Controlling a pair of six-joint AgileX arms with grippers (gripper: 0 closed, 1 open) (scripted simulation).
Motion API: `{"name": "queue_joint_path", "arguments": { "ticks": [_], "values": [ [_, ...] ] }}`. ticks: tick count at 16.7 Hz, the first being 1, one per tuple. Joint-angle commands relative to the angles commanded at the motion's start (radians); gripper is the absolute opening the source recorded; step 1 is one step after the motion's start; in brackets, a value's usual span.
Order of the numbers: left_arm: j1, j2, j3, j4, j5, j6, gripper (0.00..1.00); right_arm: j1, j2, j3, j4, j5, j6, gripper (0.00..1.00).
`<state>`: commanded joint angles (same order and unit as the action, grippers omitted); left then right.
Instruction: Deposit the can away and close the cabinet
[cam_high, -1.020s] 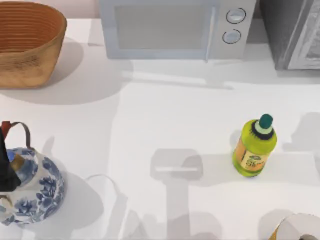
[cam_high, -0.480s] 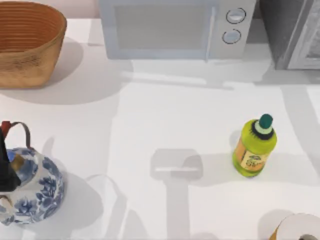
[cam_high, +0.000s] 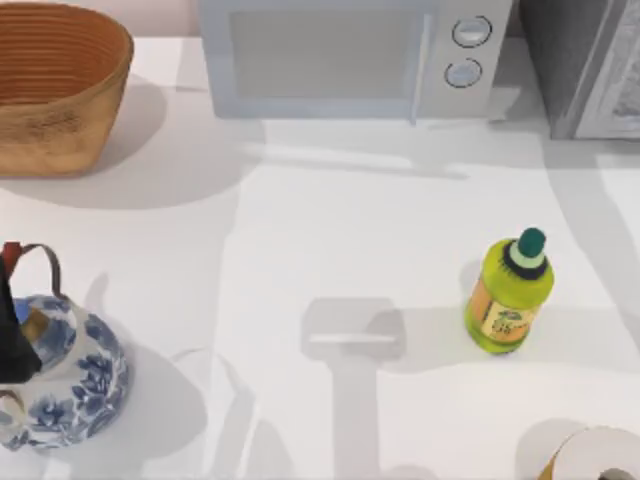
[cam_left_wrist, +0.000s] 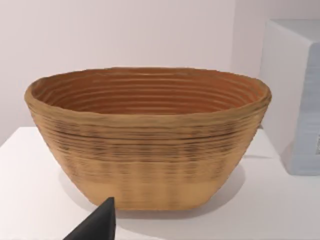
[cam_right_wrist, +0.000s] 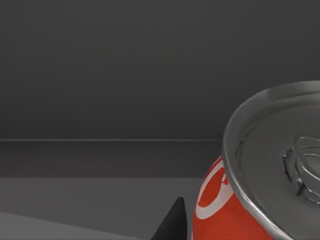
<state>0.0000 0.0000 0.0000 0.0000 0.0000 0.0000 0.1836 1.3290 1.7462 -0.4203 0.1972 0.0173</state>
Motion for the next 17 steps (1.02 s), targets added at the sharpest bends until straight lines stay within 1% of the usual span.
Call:
{"name": "queue_joint_path", "arguments": {
  "ticks": [5, 8, 11, 17],
  "values": [
    [0.000, 0.000, 0.000, 0.000, 0.000, 0.000, 1.00, -0.004, -0.001, -0.002, 0.001, -0.002, 0.002, 0.00],
    [0.000, 0.000, 0.000, 0.000, 0.000, 0.000, 1.00, -0.004, 0.059, 0.065, -0.020, -0.011, -0.002, 0.00],
    [0.000, 0.000, 0.000, 0.000, 0.000, 0.000, 1.00, -0.007, 0.181, 0.224, -0.063, -0.029, -0.004, 0.00],
    [0.000, 0.000, 0.000, 0.000, 0.000, 0.000, 1.00, -0.035, 0.495, 0.664, -0.169, -0.065, -0.001, 0.00]
  ]
}}
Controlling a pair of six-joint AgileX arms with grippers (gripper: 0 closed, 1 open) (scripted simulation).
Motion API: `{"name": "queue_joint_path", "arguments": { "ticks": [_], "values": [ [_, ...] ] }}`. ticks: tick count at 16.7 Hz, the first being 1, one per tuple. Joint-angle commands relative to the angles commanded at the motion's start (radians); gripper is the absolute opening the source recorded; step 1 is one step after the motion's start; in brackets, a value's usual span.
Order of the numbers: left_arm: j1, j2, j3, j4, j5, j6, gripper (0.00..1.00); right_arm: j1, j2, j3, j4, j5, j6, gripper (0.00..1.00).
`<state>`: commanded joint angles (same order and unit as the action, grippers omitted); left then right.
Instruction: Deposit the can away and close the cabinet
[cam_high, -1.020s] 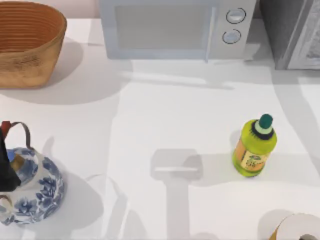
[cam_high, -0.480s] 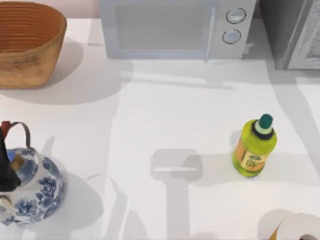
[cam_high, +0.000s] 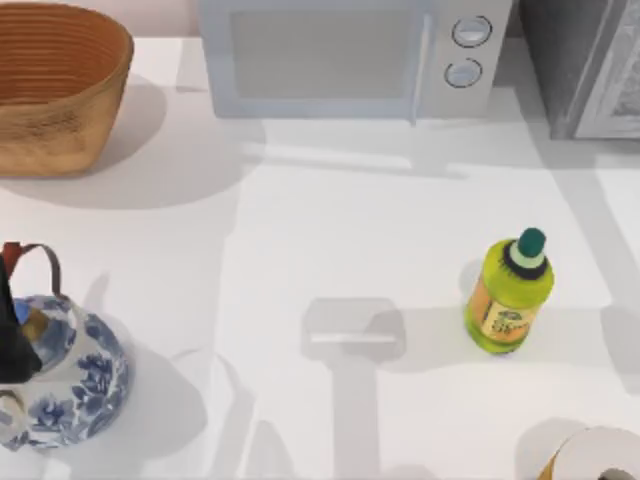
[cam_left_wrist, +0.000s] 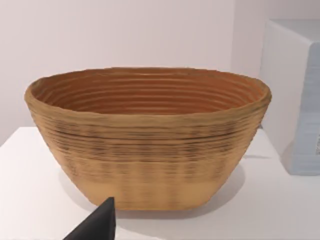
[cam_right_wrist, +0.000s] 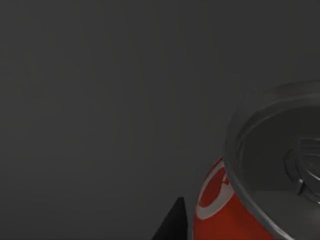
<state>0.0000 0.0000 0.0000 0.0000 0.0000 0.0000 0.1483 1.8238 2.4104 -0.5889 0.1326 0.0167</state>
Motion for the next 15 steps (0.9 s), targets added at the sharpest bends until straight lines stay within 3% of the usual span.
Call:
{"name": "queue_joint_path", "arguments": {
  "ticks": [6, 12, 15],
  "values": [
    [0.000, 0.000, 0.000, 0.000, 0.000, 0.000, 1.00, -0.044, 0.240, 0.326, -0.083, -0.010, 0.000, 0.00],
    [0.000, 0.000, 0.000, 0.000, 0.000, 0.000, 1.00, -0.052, 0.267, 0.359, -0.092, -0.009, 0.001, 0.00],
    [0.000, 0.000, 0.000, 0.000, 0.000, 0.000, 1.00, -0.052, 0.267, 0.359, -0.092, -0.009, 0.001, 0.23]
  ]
}}
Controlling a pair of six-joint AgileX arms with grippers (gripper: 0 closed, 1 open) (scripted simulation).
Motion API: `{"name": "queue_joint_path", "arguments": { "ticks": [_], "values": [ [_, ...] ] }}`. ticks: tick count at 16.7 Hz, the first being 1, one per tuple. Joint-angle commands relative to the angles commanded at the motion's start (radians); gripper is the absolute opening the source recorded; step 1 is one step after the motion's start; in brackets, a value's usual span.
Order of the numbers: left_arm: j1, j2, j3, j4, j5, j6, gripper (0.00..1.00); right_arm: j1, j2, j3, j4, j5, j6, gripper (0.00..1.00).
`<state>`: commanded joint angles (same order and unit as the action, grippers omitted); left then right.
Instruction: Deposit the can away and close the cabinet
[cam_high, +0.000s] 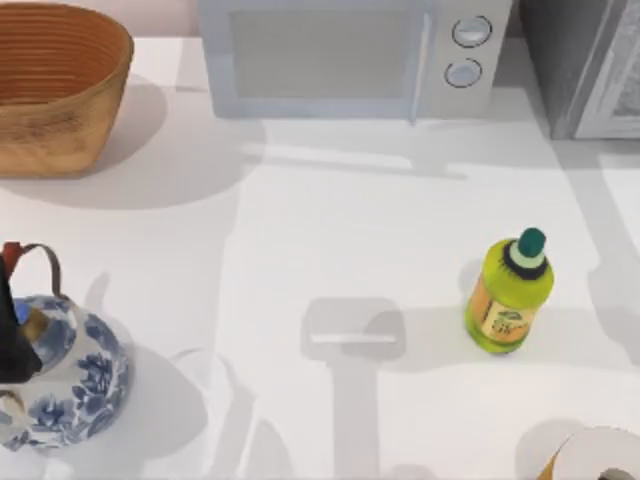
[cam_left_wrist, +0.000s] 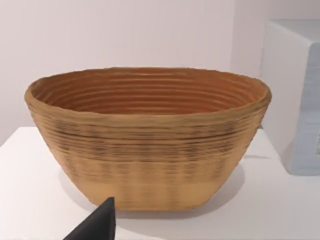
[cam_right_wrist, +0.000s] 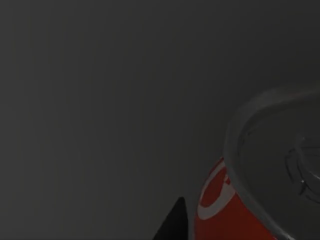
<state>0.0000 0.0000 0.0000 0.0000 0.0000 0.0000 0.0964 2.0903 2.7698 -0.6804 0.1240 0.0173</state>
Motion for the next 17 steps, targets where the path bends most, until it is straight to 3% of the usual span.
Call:
{"name": "queue_joint_path", "arguments": {
  "ticks": [10, 17],
  "values": [
    [0.000, 0.000, 0.000, 0.000, 0.000, 0.000, 1.00, 0.000, 0.000, 0.000, 0.000, 0.000, 0.000, 0.98],
    [0.000, 0.000, 0.000, 0.000, 0.000, 0.000, 1.00, 0.000, 0.000, 0.000, 0.000, 0.000, 0.000, 1.00]
  ]
}}
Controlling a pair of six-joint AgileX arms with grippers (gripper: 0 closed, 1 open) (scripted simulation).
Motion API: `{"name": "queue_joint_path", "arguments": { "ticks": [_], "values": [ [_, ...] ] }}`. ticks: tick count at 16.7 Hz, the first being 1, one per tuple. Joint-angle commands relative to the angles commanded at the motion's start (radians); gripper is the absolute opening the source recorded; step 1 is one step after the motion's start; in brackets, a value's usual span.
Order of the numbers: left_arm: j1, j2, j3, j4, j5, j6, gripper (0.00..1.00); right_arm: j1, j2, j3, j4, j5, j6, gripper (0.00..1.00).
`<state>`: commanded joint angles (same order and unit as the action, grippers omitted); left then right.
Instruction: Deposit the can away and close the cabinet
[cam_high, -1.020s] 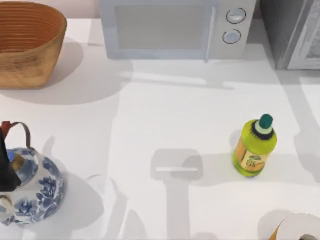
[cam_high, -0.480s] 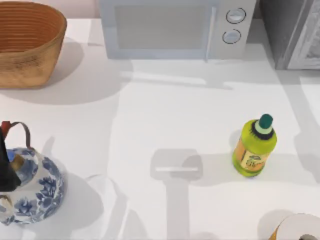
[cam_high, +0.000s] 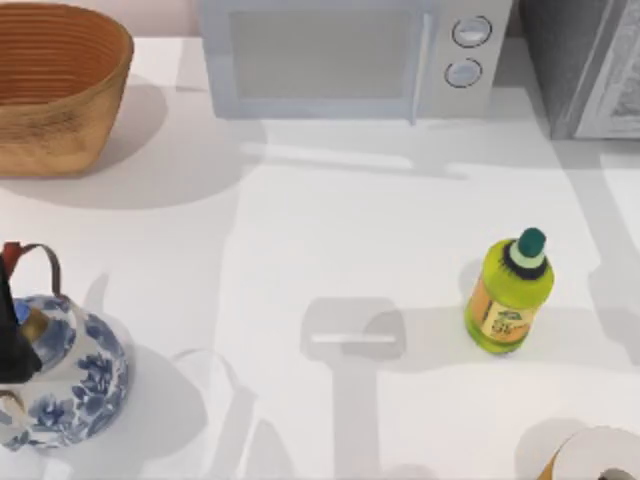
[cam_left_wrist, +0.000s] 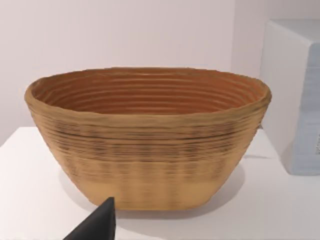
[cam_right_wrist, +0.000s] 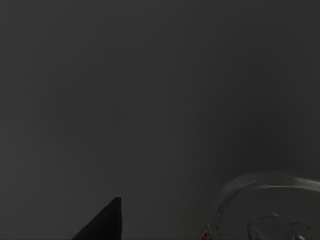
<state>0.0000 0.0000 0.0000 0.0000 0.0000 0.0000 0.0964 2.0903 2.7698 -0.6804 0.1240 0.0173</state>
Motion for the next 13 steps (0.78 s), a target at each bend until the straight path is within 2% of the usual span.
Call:
{"name": "queue_joint_path", "arguments": {
  "ticks": [4, 7, 10, 13],
  "values": [
    [0.000, 0.000, 0.000, 0.000, 0.000, 0.000, 1.00, 0.002, -0.009, -0.010, 0.005, -0.002, -0.002, 1.00],
    [0.000, 0.000, 0.000, 0.000, 0.000, 0.000, 1.00, 0.001, -0.093, -0.102, 0.047, -0.022, -0.016, 1.00],
    [0.000, 0.000, 0.000, 0.000, 0.000, 0.000, 1.00, -0.002, -0.262, -0.287, 0.121, -0.054, -0.035, 1.00],
    [0.000, 0.000, 0.000, 0.000, 0.000, 0.000, 1.00, -0.009, -0.508, -0.566, 0.216, -0.088, -0.051, 1.00]
  ]
}}
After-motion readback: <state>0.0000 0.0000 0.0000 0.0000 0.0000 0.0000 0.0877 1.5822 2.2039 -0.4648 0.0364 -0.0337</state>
